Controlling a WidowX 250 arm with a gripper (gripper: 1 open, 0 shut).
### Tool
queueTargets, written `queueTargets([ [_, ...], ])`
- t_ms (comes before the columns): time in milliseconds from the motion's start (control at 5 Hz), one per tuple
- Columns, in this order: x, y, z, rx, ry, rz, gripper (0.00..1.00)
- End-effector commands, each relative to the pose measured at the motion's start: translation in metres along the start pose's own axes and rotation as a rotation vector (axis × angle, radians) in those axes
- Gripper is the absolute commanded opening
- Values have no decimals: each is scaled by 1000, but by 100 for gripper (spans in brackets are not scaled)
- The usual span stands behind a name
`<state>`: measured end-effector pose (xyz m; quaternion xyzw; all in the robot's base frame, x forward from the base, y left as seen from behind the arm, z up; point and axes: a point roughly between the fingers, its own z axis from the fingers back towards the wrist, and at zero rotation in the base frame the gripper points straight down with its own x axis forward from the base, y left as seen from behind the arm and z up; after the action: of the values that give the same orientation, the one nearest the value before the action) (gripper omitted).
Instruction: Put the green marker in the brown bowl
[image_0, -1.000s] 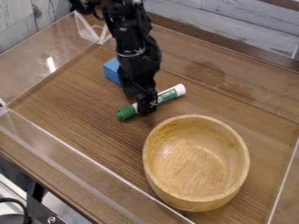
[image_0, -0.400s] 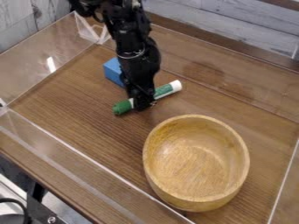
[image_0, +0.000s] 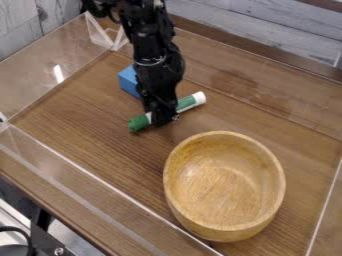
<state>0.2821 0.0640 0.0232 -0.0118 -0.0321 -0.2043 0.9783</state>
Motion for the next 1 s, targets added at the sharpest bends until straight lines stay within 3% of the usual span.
queueTargets([
  [0,13,5,28,53,-50,-7,0],
  [400,14,1,46,62,-16,13,0],
  [800,17,-26,63,71,-26,34,0],
])
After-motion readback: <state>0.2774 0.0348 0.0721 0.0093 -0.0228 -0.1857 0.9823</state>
